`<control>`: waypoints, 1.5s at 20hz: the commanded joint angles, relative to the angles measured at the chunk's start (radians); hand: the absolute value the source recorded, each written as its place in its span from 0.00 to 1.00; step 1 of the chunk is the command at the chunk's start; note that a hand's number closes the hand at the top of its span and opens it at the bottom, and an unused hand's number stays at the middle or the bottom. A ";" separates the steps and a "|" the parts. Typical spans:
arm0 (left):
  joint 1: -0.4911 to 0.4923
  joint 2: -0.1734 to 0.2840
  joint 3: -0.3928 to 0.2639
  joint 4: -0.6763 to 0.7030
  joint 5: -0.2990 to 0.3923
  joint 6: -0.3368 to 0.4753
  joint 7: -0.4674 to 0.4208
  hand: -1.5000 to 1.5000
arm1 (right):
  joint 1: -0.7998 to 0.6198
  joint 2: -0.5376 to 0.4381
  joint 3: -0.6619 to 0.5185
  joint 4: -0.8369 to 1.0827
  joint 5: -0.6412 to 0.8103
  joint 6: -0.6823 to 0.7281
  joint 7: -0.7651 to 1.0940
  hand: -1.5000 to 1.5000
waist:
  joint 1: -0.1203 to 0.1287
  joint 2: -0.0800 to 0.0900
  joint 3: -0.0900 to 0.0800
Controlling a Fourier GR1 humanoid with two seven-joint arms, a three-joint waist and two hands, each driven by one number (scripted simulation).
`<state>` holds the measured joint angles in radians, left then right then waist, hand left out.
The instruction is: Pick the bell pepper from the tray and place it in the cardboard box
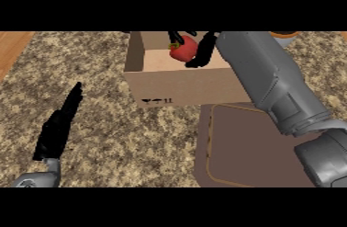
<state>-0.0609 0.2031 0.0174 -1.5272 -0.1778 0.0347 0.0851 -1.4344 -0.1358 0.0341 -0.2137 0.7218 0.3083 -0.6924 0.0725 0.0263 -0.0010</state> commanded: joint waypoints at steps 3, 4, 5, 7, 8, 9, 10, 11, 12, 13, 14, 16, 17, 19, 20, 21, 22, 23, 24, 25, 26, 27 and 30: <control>-0.015 -0.030 -0.013 0.029 -0.014 0.019 -0.010 0.50 | 0.024 0.084 -0.001 0.079 0.016 -0.059 0.041 0.00 | 0.004 0.006 0.000; -0.004 -0.012 -0.026 -0.022 -0.003 -0.017 0.019 0.50 | 0.048 0.080 -0.003 0.082 0.017 -0.093 0.021 0.00 | 0.018 0.008 0.001; 0.014 -0.005 0.010 0.005 0.004 0.000 -0.013 0.50 | -0.014 0.063 -0.024 0.083 -0.004 -0.011 0.044 0.00 | 0.003 0.000 0.000; -0.026 0.001 0.004 -0.001 0.000 -0.007 0.012 0.50 | 0.000 0.123 -0.049 0.092 -0.027 -0.058 0.069 0.00 | 0.008 0.004 0.000; 0.006 -0.013 -0.014 -0.022 -0.009 -0.001 0.017 0.50 | 0.012 0.096 -0.072 0.091 -0.048 -0.049 0.038 0.00 | 0.012 0.004 0.001; -0.028 -0.013 -0.009 0.008 -0.017 0.006 0.019 0.50 | -0.008 0.079 -0.106 0.092 -0.083 0.001 0.044 0.00 | -0.003 0.002 0.001; -0.015 -0.025 -0.022 0.010 -0.018 0.005 -0.010 0.50 | 0.002 0.082 -0.142 0.093 -0.117 -0.031 0.050 0.00 | 0.007 0.008 0.000; 0.012 -0.016 -0.020 -0.013 -0.013 -0.003 -0.017 0.50 | -0.028 0.117 -0.184 0.099 -0.158 -0.023 0.106 0.00 | 0.017 0.004 0.000; -0.004 -0.018 -0.016 -0.018 -0.019 0.010 0.013 0.50 | -0.012 0.059 -0.221 0.097 -0.193 -0.006 0.079 0.00 | 0.010 0.006 0.001; -0.014 0.010 0.010 -0.005 -0.001 -0.012 0.000 0.50 | 0.000 0.090 -0.246 0.100 -0.217 -0.054 0.104 0.00 | 0.012 0.007 0.001; 0.026 -0.038 -0.035 -0.007 -0.042 0.030 -0.015 0.50 | 0.011 0.073 -0.267 0.102 -0.238 -0.036 0.094 0.00 | 0.005 0.004 0.001; 0.004 -0.023 -0.026 -0.021 -0.025 0.008 -0.002 0.50 | -0.008 0.031 -0.322 0.110 -0.291 0.005 0.112 0.00 | 0.017 0.010 0.001; 0.027 -0.041 -0.033 -0.036 -0.025 0.021 0.003 0.50 | -0.028 0.001 -0.347 0.112 -0.315 0.038 0.128 0.00 | 0.029 0.012 0.001; 0.016 -0.033 -0.034 -0.027 -0.023 0.009 -0.009 0.50 | -0.014 -0.023 -0.401 0.126 -0.368 0.078 0.133 0.00 | 0.029 0.018 0.001; -0.006 -0.036 -0.041 -0.030 -0.038 0.019 0.023 0.50 | -0.020 -0.042 -0.411 0.133 -0.379 0.106 0.151 0.00 | 0.021 0.017 0.002; -0.010 -0.013 -0.011 -0.029 -0.018 0.005 0.007 0.50 | -0.025 -0.080 -0.434 0.130 -0.401 0.118 0.161 0.00 | 0.025 0.018 0.002; -0.032 -0.007 -0.011 -0.025 -0.019 -0.001 0.023 0.50 | -0.033 -0.090 -0.449 0.134 -0.413 0.099 0.188 0.00 | 0.027 0.021 0.001; -0.019 -0.024 -0.034 -0.044 -0.030 0.005 0.026 0.50 | -0.022 -0.108 -0.459 0.133 -0.422 0.073 0.197 0.00 | 0.031 0.021 0.002; -0.001 0.005 0.002 -0.039 0.002 -0.018 0.001 0.50 | -0.004 -0.169 -0.462 0.144 -0.424 0.128 0.204 0.00 | 0.038 0.026 0.001; -0.029 -0.009 -0.021 -0.036 -0.018 -0.009 0.018 0.50 | -0.005 -0.166 -0.479 0.143 -0.438 0.078 0.220 0.00 | 0.040 0.033 0.002; -0.036 -0.016 -0.020 -0.027 -0.017 -0.004 0.014 0.50 | -0.025 -0.209 -0.488 0.138 -0.447 0.098 0.243 0.00 | 0.037 0.032 0.002; -0.004 -0.024 -0.042 -0.060 -0.016 -0.013 0.021 0.50 | 0.003 -0.227 -0.495 0.140 -0.452 0.076 0.238 0.00 | 0.050 0.032 0.003; -0.028 -0.035 -0.042 -0.028 -0.030 0.005 -0.005 0.50 | 0.004 -0.293 -0.511 0.141 -0.466 0.117 0.261 0.00 | 0.058 0.049 0.003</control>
<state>-0.0834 0.1792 -0.0161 -1.5602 -0.2025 0.0340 0.0938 -1.4403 -0.3490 -0.4462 -0.0760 0.2829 0.4035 -0.4608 0.1165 0.0620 0.0011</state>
